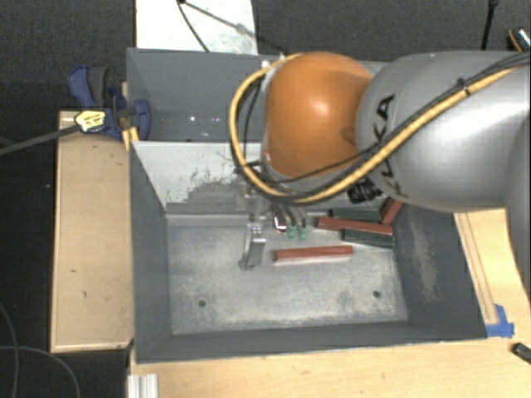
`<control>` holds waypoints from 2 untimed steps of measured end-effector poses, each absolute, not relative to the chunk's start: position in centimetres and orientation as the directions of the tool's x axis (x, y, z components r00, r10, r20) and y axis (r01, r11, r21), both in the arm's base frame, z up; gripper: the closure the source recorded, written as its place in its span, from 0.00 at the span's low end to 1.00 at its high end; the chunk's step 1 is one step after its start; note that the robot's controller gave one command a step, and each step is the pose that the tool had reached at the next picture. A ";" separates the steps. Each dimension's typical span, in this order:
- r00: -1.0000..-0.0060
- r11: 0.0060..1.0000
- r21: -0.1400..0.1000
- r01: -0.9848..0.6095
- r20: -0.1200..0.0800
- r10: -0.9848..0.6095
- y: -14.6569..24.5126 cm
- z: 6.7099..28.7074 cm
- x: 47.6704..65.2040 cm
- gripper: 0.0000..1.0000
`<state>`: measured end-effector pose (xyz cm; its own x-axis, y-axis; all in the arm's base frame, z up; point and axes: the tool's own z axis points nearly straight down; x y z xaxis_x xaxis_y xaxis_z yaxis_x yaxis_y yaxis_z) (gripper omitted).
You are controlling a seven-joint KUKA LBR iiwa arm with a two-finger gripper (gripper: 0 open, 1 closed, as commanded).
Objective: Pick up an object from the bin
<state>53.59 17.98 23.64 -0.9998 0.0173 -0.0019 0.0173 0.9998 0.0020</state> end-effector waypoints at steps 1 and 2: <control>-0.996 0.996 -0.003 -0.093 0.002 -0.093 11.5 19.1 57.5 0.00; -0.959 0.959 0.000 -0.283 0.006 -0.283 6.4 8.2 52.5 0.00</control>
Offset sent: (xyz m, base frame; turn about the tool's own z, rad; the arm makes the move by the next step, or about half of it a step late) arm 0.0379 -0.0608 -0.0440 -0.1161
